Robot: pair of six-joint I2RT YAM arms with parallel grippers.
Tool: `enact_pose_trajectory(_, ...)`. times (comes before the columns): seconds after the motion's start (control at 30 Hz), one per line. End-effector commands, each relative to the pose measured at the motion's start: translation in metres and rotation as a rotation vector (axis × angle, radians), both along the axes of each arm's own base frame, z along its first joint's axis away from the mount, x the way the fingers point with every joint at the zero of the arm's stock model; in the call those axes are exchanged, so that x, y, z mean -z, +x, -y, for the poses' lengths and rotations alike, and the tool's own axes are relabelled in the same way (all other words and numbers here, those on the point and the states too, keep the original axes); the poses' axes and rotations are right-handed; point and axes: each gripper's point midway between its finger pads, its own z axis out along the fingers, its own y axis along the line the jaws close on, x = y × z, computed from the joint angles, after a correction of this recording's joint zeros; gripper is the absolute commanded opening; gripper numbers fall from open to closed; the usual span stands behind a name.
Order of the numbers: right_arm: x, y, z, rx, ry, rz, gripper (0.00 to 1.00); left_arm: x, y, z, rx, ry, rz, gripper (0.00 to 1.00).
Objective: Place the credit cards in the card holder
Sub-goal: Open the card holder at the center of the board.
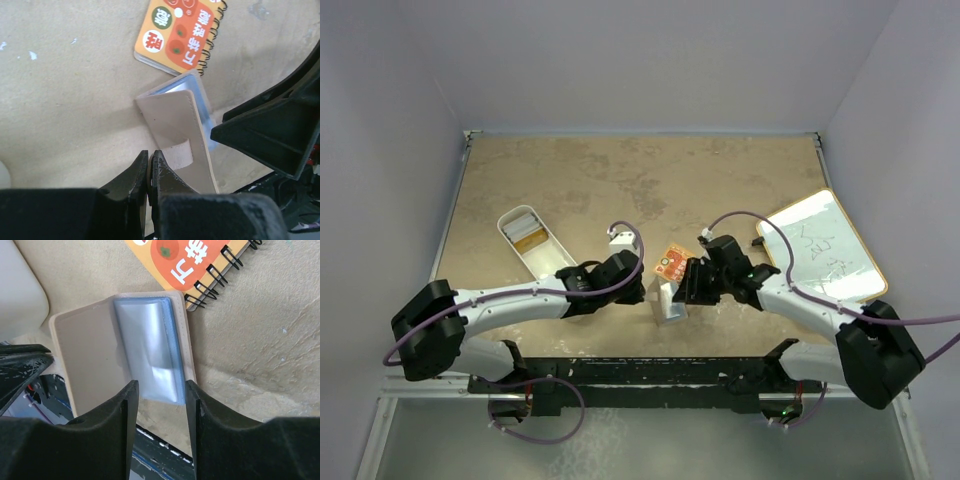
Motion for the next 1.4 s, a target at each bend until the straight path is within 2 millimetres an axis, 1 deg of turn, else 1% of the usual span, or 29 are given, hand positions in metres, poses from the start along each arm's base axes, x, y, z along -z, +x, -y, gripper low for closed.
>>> enact_pose_trajectory(0.0, -0.004, 0.005, -0.008, -0.034, 0.027, 0.034, 0.45, 0.002, 0.002, -0.02, -0.052, 0.056, 0.027, 0.0)
enact_pose_trajectory(0.17, -0.006, 0.004, -0.015, -0.054, 0.065, 0.038, 0.44, 0.009, 0.002, -0.026, -0.066, 0.08, 0.025, 0.0)
enact_pose_trajectory(0.27, -0.005, 0.004, -0.019, -0.06, 0.09, 0.032, 0.47, 0.013, 0.003, -0.03, -0.074, 0.11, 0.029, 0.0)
enact_pose_trajectory(0.4, 0.002, 0.003, -0.019, -0.057, 0.088, 0.017, 0.5, 0.019, 0.004, -0.036, -0.085, 0.14, 0.033, 0.0)
enact_pose_trajectory(0.53, 0.004, 0.002, -0.024, -0.065, 0.111, 0.007, 0.51, 0.024, 0.004, -0.035, -0.083, 0.144, 0.026, 0.0)
enact_pose_trajectory(0.73, 0.003, 0.0, -0.031, -0.075, 0.161, -0.006, 0.43, 0.026, 0.004, -0.034, -0.082, 0.142, 0.022, 0.0)
enact_pose_trajectory(0.9, -0.004, 0.003, -0.03, -0.068, 0.161, 0.015, 0.41, 0.026, 0.004, -0.033, -0.079, 0.142, 0.022, 0.0)
enact_pose_trajectory(1.0, -0.011, 0.004, -0.03, -0.062, 0.162, 0.029, 0.48, 0.027, 0.004, -0.033, -0.079, 0.145, 0.019, 0.0)
enact_pose_trajectory(1.07, -0.013, 0.005, -0.027, -0.05, 0.151, 0.04, 0.51, 0.027, 0.003, -0.033, -0.079, 0.143, 0.018, 0.0)
enact_pose_trajectory(1.23, -0.013, 0.006, -0.023, -0.046, 0.13, 0.05, 0.52, 0.026, 0.004, -0.032, -0.078, 0.14, 0.02, 0.0)
enact_pose_trajectory(1.37, -0.006, 0.005, -0.026, -0.05, 0.137, 0.03, 0.52, 0.026, 0.004, -0.032, -0.078, 0.14, 0.018, 0.0)
